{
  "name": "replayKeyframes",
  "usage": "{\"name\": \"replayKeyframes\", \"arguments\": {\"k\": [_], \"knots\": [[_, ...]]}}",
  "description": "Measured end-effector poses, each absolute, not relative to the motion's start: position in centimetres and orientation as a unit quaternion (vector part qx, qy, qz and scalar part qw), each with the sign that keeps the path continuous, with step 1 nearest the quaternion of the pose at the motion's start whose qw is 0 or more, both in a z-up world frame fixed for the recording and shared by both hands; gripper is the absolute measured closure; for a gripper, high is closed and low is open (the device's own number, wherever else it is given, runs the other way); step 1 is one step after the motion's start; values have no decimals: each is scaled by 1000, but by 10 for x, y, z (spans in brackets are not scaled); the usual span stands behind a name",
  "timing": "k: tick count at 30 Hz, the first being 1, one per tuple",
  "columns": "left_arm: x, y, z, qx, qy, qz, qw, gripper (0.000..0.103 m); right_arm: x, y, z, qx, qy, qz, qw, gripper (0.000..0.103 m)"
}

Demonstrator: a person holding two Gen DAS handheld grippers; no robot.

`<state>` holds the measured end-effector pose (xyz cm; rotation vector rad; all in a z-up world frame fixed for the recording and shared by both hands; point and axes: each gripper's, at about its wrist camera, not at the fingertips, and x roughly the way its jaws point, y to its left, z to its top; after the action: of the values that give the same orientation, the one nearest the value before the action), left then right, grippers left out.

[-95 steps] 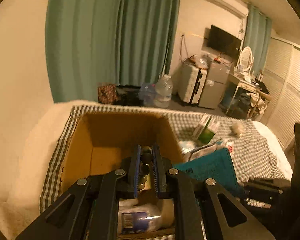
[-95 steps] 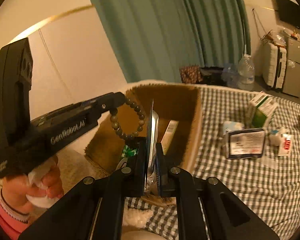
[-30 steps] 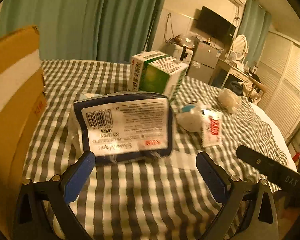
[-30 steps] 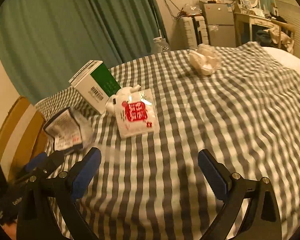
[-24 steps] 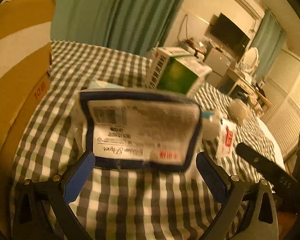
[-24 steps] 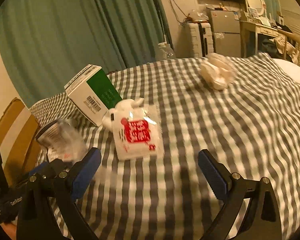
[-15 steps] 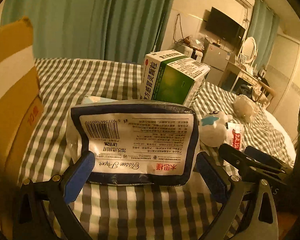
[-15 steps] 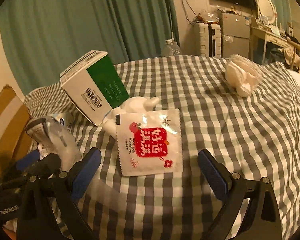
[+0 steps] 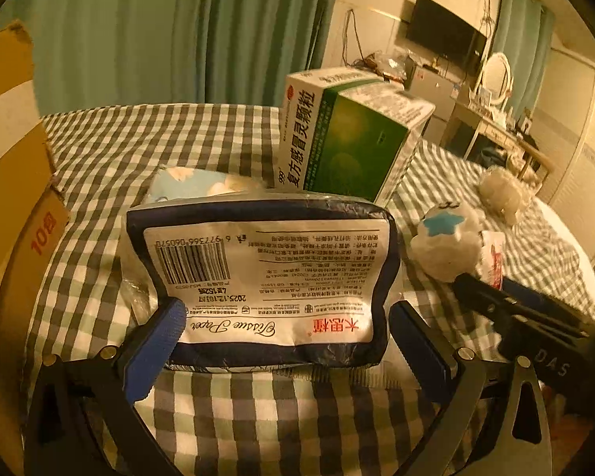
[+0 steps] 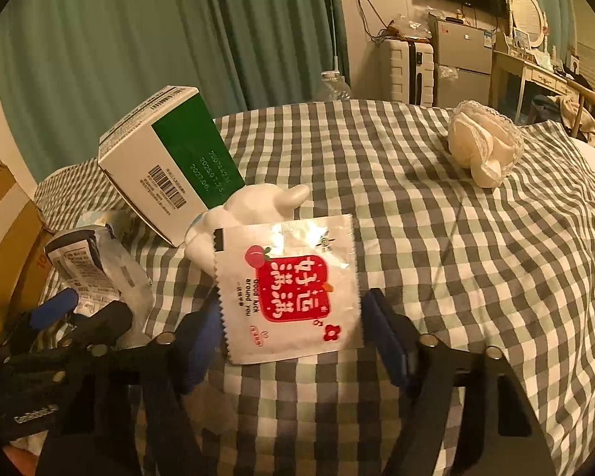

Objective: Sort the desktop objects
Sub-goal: 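Move both grippers back toward the tissue pack and red-printed sachet, then grasp the red-printed sachet with the right gripper while the left grasps the tissue pack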

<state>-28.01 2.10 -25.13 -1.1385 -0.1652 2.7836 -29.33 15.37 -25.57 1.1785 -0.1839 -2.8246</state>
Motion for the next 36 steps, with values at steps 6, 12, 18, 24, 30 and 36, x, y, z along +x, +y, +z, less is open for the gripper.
{"name": "replayKeyframes", "arguments": {"k": [6,12,18,24,30,36], "knots": [[-283,18,-253,-380,-60,920,78,1,-290,155,-255,387,-49,-920,31,63],[-271,9,-246,-373,-42,921,105,57,-290,162,-253,387,-50,-920,30,71],[-253,-1,-238,-371,-46,921,107,93,-274,162,-243,382,-45,-922,36,85],[-237,-7,-229,-382,-65,916,101,96,-254,169,-229,384,-53,-921,38,100],[-196,-5,-200,-368,-67,921,111,97,-236,177,-210,368,-72,-926,47,100],[-159,11,-162,-357,-71,920,145,101,-201,181,-183,346,-90,-932,59,100]]}}
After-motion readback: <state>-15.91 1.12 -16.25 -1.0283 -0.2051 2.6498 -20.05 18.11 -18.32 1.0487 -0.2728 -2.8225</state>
